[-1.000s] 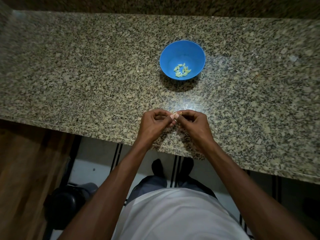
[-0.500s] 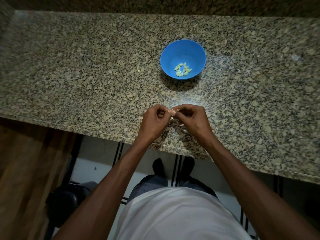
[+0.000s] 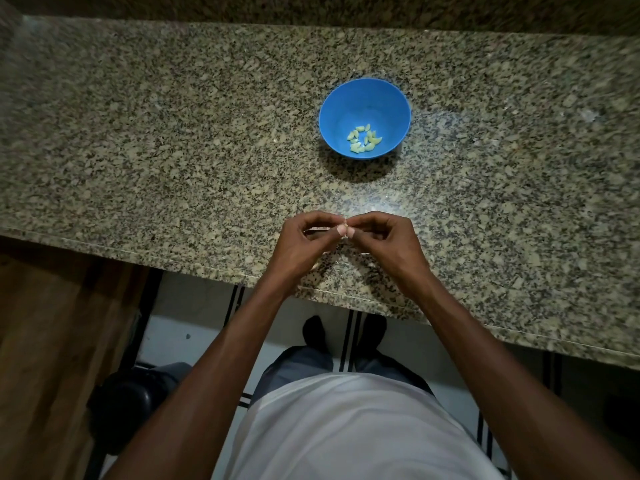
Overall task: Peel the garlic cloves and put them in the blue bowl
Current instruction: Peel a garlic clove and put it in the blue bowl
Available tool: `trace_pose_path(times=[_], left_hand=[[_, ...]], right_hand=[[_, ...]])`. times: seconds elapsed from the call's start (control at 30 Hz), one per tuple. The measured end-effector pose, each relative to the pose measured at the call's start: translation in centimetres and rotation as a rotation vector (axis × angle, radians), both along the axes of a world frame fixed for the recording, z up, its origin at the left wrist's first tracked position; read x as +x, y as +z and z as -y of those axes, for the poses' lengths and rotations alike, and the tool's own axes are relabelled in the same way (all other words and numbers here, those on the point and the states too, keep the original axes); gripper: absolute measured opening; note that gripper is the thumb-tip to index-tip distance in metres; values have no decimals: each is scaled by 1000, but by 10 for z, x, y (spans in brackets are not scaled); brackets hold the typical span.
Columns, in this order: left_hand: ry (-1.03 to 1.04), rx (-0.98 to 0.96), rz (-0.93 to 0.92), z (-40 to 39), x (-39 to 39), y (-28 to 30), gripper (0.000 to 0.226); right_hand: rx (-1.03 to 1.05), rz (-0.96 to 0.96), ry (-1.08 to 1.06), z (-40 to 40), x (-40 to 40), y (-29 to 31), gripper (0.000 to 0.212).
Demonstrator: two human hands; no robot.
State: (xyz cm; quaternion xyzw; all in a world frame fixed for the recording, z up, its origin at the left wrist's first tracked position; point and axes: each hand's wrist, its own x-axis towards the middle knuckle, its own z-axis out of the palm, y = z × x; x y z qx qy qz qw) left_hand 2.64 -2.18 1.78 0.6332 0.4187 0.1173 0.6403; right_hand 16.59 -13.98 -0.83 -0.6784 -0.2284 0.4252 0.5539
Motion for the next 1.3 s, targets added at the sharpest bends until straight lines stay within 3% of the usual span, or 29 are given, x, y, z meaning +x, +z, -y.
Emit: trace_pose_path(times=[0.13,0.4,0.9,1.1,1.3], left_hand=[[24,3,-12,-2,-2,-7,19],[136,-353,35,-9,-4,-10,20],[32,-125,-95,-22,-2,-3,38],[8,-44,-98,-17,7,3,36],[-10,262,-43,-2,13,-5,29]], right_hand=[[-23,71,19,-2,-2,1,26],[18,-76,17,-3,2,1,23],[-44,-1,85,-12,12,2,16],[20,-239,-24,-11,8,4,28],[62,-685,-265,-15,-1,10,37]])
